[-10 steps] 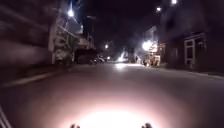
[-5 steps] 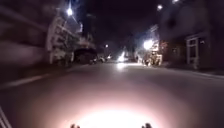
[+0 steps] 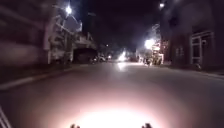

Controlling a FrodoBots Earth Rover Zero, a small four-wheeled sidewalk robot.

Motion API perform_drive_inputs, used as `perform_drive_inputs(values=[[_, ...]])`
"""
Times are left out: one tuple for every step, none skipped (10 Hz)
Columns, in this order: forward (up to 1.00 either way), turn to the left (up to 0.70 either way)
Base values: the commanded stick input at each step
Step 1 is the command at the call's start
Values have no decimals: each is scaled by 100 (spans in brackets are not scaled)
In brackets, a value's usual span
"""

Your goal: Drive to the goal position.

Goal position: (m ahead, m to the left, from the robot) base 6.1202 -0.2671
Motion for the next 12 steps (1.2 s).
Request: perform_drive_inputs(values=[[70, 0], [70, 0], [70, 0], [70, 0], [70, 0], [70, 0], [70, 0], [70, 0], [70, 0], [70, 0], [70, 0], [70, 0]])
